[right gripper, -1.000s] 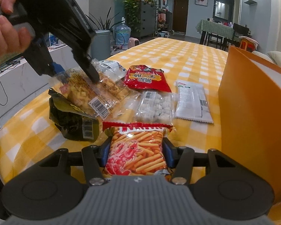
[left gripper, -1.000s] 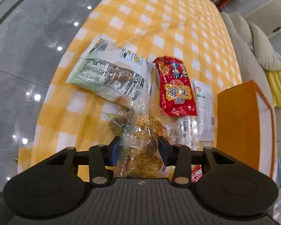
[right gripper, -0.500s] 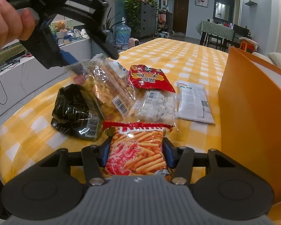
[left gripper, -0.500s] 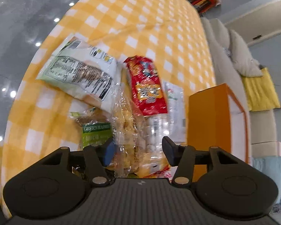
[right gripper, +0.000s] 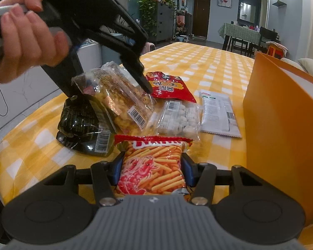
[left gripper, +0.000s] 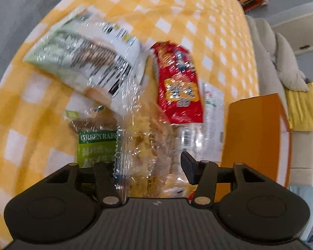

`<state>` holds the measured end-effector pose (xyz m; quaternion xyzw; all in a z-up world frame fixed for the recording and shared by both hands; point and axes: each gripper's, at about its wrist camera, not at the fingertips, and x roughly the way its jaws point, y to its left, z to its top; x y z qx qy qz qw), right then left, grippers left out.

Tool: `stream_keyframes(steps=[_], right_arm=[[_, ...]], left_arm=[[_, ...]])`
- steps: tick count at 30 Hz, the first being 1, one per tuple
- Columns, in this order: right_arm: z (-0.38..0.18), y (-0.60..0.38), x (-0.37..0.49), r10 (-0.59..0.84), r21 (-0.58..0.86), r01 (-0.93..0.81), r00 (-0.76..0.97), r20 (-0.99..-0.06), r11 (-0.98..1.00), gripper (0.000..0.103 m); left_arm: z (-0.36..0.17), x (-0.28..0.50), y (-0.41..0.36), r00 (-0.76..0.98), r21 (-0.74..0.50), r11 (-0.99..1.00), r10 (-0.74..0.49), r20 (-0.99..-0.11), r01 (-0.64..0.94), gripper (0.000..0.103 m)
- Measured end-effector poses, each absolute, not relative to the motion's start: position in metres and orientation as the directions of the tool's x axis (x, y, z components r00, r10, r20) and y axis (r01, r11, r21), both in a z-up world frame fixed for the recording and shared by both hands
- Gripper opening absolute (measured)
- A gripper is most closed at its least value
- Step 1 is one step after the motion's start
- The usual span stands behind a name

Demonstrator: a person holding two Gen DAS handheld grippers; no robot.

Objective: Organize snacks
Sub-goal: 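Grasp the clear bag of puffs with the left gripper, then lower the Mimi bag into the box with the right gripper while the left carries the puffs toward it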

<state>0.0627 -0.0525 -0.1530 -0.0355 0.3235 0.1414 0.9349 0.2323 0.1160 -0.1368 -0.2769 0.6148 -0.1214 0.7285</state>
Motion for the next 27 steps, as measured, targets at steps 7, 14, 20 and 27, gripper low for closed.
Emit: stream_keyframes(steps=[7, 14, 20, 27], right_arm=[[-0.151, -0.054, 0.064, 0.259, 0.051, -0.29, 0.744, -0.615, 0.956, 0.052], [-0.14, -0.051, 0.06, 0.293, 0.074, -0.31, 0.756, -0.585, 0.948, 0.051], [-0.115, -0.056, 0.051, 0.319, 0.101, -0.316, 0.78, -0.538, 0.943, 0.051], [-0.058, -0.092, 0.034, 0.327, 0.203, -0.262, 0.835, -0.442, 0.944, 0.051]], left_arm=[[-0.123, 0.222, 0.108, 0.24, -0.507, 0.857, -0.476, -0.846, -0.088, 0.031], [-0.102, 0.205, 0.116, 0.315, -0.519, 0.852, -0.476, -0.821, -0.068, 0.03], [-0.085, 0.188, 0.135, 0.408, -0.635, 0.768, -0.555, -0.725, -0.084, 0.03], [-0.064, 0.171, 0.13, 0.456, -0.74, 0.672, -0.664, -0.593, 0.018, 0.03]])
